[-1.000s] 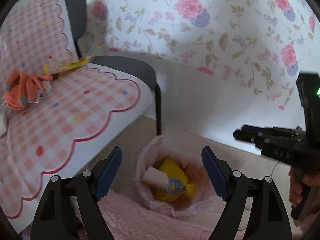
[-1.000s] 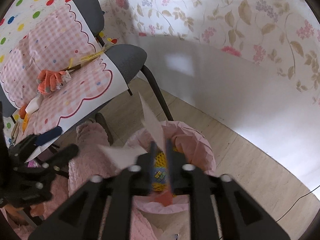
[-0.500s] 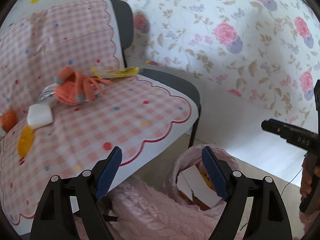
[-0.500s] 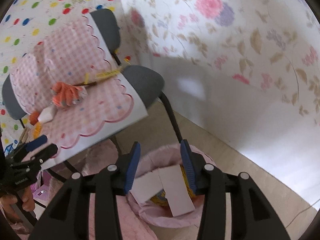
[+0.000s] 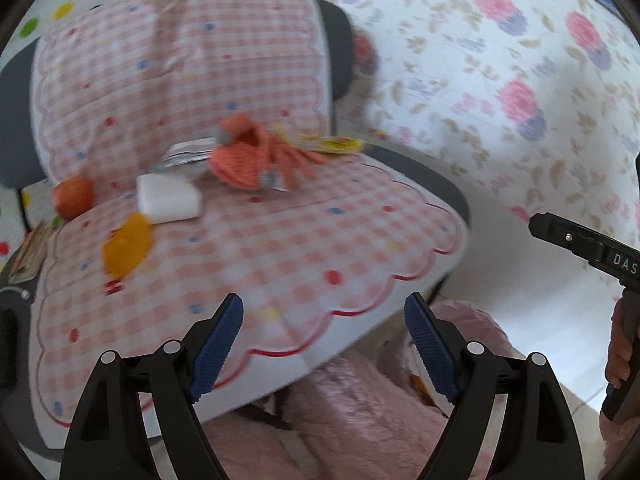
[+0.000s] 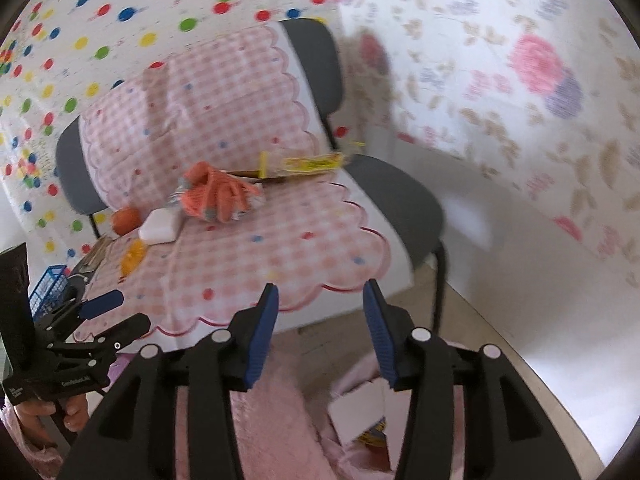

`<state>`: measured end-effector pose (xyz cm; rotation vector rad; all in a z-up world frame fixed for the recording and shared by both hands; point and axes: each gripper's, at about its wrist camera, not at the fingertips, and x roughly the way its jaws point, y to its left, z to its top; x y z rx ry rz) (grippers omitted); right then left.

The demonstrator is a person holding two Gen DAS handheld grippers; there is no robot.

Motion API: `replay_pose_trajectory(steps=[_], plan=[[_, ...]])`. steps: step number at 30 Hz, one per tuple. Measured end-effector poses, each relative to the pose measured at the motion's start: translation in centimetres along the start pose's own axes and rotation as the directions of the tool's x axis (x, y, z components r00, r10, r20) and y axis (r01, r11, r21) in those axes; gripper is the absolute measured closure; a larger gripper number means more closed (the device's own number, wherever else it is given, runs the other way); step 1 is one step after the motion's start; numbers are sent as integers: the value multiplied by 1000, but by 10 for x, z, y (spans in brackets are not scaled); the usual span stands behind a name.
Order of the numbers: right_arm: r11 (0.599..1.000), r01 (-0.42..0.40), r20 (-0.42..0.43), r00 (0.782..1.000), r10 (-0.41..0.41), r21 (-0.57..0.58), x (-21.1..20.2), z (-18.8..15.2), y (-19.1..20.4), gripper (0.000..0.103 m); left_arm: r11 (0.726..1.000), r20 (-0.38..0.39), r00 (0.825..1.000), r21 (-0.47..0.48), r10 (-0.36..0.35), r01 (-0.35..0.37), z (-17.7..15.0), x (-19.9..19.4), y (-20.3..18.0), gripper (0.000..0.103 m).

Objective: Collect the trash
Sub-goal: 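Grasp the orange jelly cup with the left gripper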

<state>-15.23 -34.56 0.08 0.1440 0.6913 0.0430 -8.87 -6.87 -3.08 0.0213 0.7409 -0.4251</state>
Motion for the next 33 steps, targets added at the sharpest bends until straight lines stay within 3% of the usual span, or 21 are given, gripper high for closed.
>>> replay_pose_trajectory(steps=[8, 11, 18, 27, 33], plan=[[995, -76, -22, 997, 75, -65, 36, 24, 40, 57, 987, 16, 992, -101, 127, -124, 8, -9, 58, 20], [992, -96, -21, 995, 95, -82, 47, 30, 50, 49, 978, 15, 986, -127, 166, -163, 11, -14, 76, 20], [977, -163, -22, 987, 162, -135, 84, 45, 82, 46, 948, -5, 960, -156, 281, -278, 20, -10, 127, 20], [962, -230, -84, 972, 219, -148, 138, 62, 106, 45, 941, -81, 955, -165, 285, -295, 27, 41, 164, 21], [959, -240, -78, 970, 231, -151, 151, 69, 110, 48, 940, -130, 951, -166, 280, -299, 34, 72, 178, 25]])
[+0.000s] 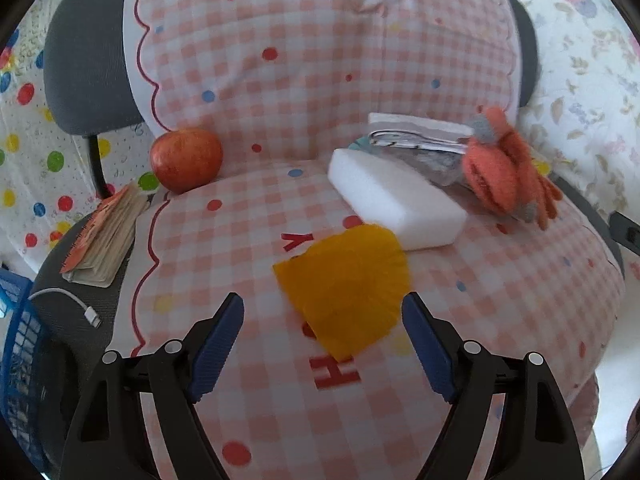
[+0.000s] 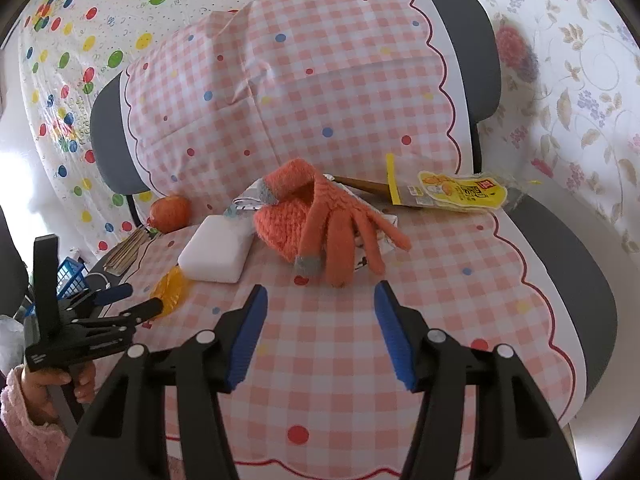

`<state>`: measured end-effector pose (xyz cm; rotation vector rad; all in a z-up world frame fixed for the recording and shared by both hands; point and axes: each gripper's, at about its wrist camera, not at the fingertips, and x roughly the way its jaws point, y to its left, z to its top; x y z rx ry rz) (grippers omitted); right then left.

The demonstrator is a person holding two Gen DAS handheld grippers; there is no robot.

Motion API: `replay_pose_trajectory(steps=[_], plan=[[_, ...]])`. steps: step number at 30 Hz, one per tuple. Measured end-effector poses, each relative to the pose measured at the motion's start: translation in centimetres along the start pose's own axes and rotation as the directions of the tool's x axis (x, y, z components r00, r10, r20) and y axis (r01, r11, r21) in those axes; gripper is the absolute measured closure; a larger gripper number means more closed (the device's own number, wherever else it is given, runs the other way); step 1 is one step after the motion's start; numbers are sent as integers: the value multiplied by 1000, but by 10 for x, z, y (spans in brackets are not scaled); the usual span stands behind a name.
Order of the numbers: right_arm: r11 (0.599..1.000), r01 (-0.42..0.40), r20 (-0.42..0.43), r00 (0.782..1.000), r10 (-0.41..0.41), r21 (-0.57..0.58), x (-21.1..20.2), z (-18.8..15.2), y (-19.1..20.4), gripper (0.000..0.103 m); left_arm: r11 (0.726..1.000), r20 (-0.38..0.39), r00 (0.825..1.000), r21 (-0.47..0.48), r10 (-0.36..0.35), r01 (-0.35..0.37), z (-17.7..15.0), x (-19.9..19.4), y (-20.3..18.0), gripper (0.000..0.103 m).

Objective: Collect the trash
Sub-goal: 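Grasp the orange jelly cup with the left gripper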

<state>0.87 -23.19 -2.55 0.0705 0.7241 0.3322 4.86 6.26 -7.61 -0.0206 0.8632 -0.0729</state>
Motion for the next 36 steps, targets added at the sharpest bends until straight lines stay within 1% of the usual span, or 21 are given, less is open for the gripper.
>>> replay_pose_trajectory(steps=[1, 3, 5, 7, 8, 11, 12, 13, 15, 17, 18, 19, 23, 26, 29, 32, 36], plan=[[1000, -2, 0, 1000, 2, 3, 2, 1, 0, 48, 1000, -10, 1000, -14, -12, 11, 1, 4, 2, 29], [1000, -5, -4, 1000, 5, 13, 5, 1, -1, 48, 999, -31, 999, -32, -38, 37, 1, 12, 5, 33], [1000, -2, -8, 1000, 2, 20, 7, 0, -2, 48, 999, -22, 999, -29, -45, 45, -1, 14, 3, 35], [1000, -2, -14, 1000, 3, 23, 9, -1, -2, 48, 998, -14, 998, -10, -66, 66, -2, 12, -1, 48], [1000, 0, -19, 1000, 1, 22, 9, -2, -2, 48, 998, -12, 997, -7, -70, 70, -1, 12, -2, 50], [1000, -2, -29, 1000, 3, 24, 10, -4, 0, 48, 997, -1, 997, 27, -75, 75, -3, 9, -8, 61], [1000, -3, -32, 999, 4, 22, 10, -6, 1, 48, 996, -1, 997, 27, -82, 82, -2, 9, -9, 66], [1000, -3, -31, 999, 4, 21, 9, -6, 1, 48, 996, -1, 996, 24, -87, 87, -2, 8, -9, 75], [1000, -3, -28, 1000, 4, 20, 6, -7, 2, 48, 996, 5, 996, 13, -85, 85, -1, 2, -8, 83], [1000, 2, -19, 1000, -1, 19, 1, -7, 1, 48, 996, 36, 996, 8, -86, 86, 0, -12, -7, 87], [1000, 8, -11, 1000, -7, 20, -3, -7, 0, 48, 996, 64, 994, 6, -86, 86, 1, -23, -6, 91], [1000, 11, -6, 1000, -11, 21, -5, -7, -2, 48, 997, 93, 992, -1, -80, 80, 2, -36, -4, 92], [999, 42, 6, 999, -43, 30, -14, -6, -15, 48, 995, 166, 983, -47, -76, 85, 9, -72, 2, 92], [997, 69, 0, 998, -69, 30, -15, -6, -24, 46, 995, 190, 978, -44, -85, 95, 13, -85, -6, 92], [993, 106, -6, 994, -106, 43, -16, -5, -40, 41, 993, 202, 973, -16, -114, 119, 18, -89, -23, 92], [990, 132, 0, 991, -132, 59, -16, -3, -54, 40, 991, 200, 970, 15, -136, 136, 23, -84, -44, 92], [982, 182, -2, 983, -182, 45, -6, 6, -72, 40, 985, 180, 969, 58, -168, 160, 31, -69, -71, 92]])
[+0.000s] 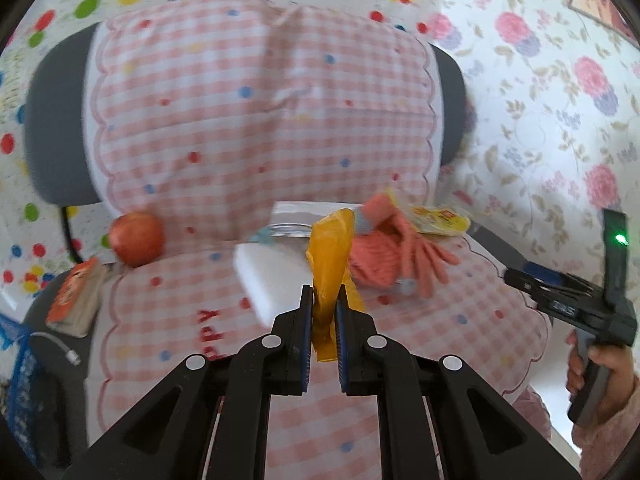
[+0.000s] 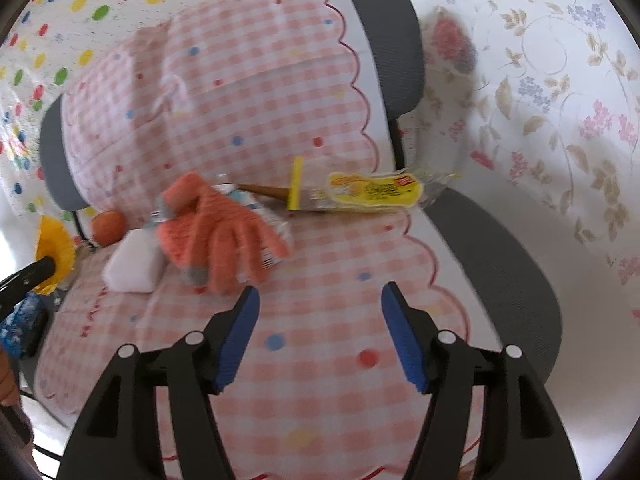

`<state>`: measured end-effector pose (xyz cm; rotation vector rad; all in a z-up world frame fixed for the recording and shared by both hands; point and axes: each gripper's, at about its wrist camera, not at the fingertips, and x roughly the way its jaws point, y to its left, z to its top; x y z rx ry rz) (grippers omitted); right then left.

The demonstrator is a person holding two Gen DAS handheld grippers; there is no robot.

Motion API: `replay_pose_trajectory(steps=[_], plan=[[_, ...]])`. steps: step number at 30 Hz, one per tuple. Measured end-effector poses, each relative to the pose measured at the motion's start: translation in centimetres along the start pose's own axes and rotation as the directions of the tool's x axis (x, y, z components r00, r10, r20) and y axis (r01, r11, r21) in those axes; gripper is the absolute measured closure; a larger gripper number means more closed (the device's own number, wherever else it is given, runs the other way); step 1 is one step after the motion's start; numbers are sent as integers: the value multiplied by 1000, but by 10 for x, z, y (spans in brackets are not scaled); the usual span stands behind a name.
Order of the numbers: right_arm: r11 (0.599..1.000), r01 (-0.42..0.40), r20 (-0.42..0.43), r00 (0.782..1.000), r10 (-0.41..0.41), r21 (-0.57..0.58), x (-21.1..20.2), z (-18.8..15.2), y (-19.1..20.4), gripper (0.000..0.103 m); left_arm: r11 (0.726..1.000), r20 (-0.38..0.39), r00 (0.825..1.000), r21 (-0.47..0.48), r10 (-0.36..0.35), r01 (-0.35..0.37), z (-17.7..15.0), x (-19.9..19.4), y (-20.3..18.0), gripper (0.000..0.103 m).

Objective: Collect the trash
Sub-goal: 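Grasp the orange jelly cup with the left gripper, then grasp the yellow snack packet with the right gripper while the left gripper holds the jelly cup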

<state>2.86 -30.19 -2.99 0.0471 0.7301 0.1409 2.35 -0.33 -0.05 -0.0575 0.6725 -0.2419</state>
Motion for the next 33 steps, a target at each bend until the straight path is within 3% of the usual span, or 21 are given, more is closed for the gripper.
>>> replay_pose_trajectory(steps=[15, 24, 28, 31, 33], plan=[[965, 72, -155, 981, -114, -252, 133, 57, 14, 40, 1000, 1, 1000, 4, 0, 0, 51, 70, -5, 92], [937, 123, -142, 974, -177, -326, 167, 79, 16, 42, 1000, -15, 1000, -8, 6, -6, 72, 101, 3, 92], [940, 84, -97, 988, -123, -331, 154, 82, 21, 83, 1000, -14, 1000, -8, 8, -8, 66, 93, 5, 92], [932, 106, -36, 991, -125, -346, 135, 85, 27, 97, 1000, 1, 1000, -5, 7, -7, 64, 76, 6, 92], [940, 123, 29, 992, -120, -318, 108, 90, 25, 99, 1000, 18, 1000, 3, 2, -2, 63, 62, 5, 92]])
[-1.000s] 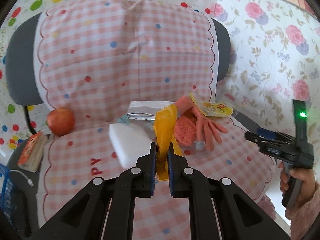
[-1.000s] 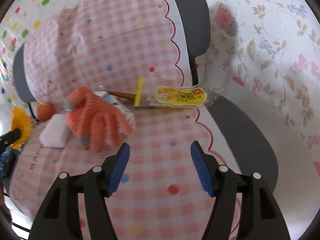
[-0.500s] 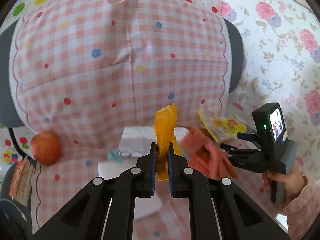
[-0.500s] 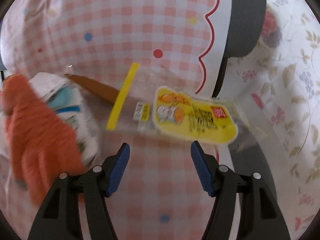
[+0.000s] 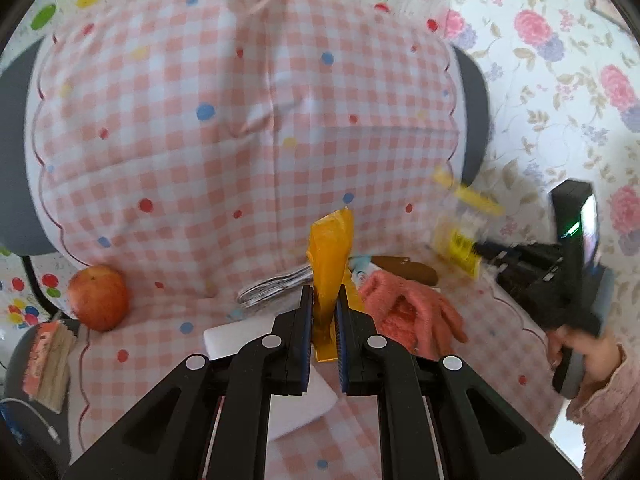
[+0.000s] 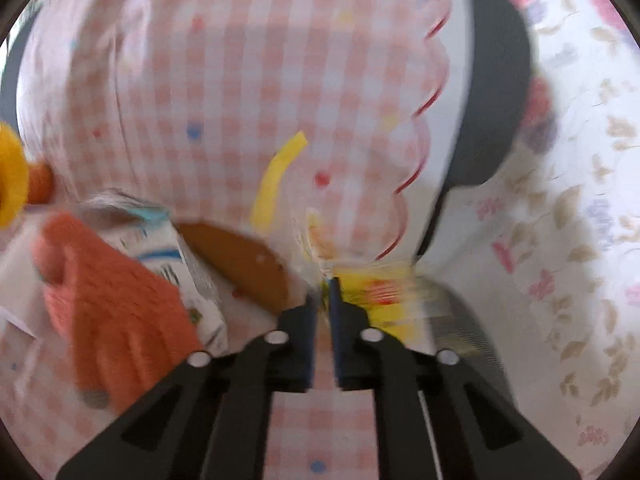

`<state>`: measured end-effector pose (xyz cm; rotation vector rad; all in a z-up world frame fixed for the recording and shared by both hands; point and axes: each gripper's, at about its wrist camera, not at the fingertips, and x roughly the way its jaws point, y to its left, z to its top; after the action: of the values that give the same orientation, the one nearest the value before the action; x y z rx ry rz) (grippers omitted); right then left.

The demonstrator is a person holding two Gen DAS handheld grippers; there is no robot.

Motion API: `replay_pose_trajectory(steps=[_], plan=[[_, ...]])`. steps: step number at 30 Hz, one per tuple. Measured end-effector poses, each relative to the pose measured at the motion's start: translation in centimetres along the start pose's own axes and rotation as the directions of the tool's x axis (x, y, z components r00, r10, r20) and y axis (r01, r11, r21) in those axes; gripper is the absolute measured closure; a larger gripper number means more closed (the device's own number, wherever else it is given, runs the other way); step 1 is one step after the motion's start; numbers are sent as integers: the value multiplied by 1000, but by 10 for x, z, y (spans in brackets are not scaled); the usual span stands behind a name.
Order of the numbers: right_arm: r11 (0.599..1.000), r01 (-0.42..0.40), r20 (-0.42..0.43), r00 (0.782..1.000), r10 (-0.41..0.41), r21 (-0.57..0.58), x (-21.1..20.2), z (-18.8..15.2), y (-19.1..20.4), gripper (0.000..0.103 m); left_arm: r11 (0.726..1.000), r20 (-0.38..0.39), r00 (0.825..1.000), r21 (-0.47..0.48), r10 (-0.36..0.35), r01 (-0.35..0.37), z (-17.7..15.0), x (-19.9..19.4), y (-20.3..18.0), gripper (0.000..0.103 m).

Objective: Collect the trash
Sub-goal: 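Grasp the yellow snack packet with the right gripper while the left gripper holds the jelly cup, then carry both items over the pink bin and open both grippers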

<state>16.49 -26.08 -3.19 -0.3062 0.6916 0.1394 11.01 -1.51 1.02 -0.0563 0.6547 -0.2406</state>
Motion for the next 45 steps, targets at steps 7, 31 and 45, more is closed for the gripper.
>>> replay_pose_trajectory(steps=[7, 31, 45], plan=[[967, -122, 185, 979, 80, 226, -130, -4, -44, 100, 996, 31, 997, 54, -66, 64, -26, -58, -30, 92], [927, -113, 187, 981, 47, 359, -294, -167, -3, 100, 935, -63, 948, 160, -311, 317, -140, -118, -131, 92], [876, 87, -18, 996, -89, 474, -312, -257, -31, 100, 822, -225, 864, 273, -451, 500, -190, -98, -221, 92]])
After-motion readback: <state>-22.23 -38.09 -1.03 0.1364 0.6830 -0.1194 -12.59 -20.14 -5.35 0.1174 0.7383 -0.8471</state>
